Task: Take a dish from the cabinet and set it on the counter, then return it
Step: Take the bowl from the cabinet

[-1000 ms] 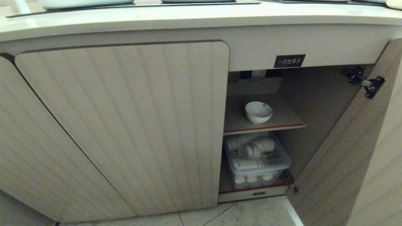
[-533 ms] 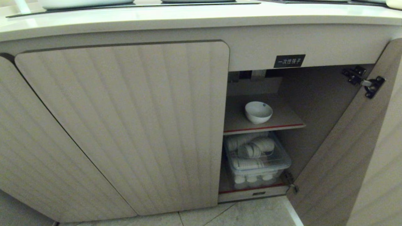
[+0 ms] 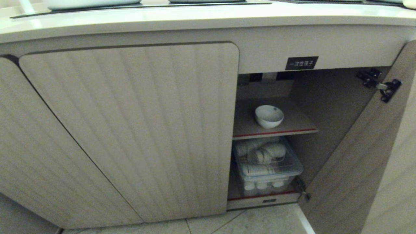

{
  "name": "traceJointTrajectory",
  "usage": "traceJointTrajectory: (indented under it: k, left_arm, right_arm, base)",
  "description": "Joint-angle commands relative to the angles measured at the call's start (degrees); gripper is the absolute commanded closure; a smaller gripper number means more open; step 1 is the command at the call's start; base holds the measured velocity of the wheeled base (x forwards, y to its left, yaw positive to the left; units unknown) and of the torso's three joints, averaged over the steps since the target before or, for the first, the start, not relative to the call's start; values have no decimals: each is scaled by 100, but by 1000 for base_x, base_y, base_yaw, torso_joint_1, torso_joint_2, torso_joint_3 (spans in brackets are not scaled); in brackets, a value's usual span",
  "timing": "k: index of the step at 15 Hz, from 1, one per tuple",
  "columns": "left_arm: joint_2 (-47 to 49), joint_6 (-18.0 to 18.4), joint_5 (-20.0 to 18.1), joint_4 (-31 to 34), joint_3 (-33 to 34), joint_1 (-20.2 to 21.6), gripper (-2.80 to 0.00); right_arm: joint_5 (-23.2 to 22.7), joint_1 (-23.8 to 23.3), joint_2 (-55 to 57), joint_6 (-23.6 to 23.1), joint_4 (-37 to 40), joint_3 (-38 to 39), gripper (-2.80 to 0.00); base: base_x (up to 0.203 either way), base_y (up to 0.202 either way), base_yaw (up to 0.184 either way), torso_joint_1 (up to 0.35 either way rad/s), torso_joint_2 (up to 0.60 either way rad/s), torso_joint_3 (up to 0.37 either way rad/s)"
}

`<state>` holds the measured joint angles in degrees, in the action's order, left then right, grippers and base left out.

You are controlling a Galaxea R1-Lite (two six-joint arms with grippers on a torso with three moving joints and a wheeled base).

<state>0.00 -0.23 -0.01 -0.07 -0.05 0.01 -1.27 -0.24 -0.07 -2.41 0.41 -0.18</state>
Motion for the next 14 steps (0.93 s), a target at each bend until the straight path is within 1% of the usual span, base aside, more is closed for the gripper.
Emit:
traceJointTrajectory:
  k: [1, 5, 14]
  left_arm:
    - [0, -3, 1, 7, 5, -1, 0]
    - [0, -3, 1, 6, 5, -1, 0]
    - [0, -3, 1, 4, 2, -1, 0]
  right_arm:
    - [-5, -2, 7, -5, -15, 1, 0]
    - [-5, -2, 7, -5, -15, 9, 0]
    - [-14, -2, 7, 22, -15, 9, 0]
  base:
    - [4, 4, 116, 2, 7, 2]
    - [1, 0, 116, 4, 3, 6]
    - [0, 0, 0, 0, 0, 0]
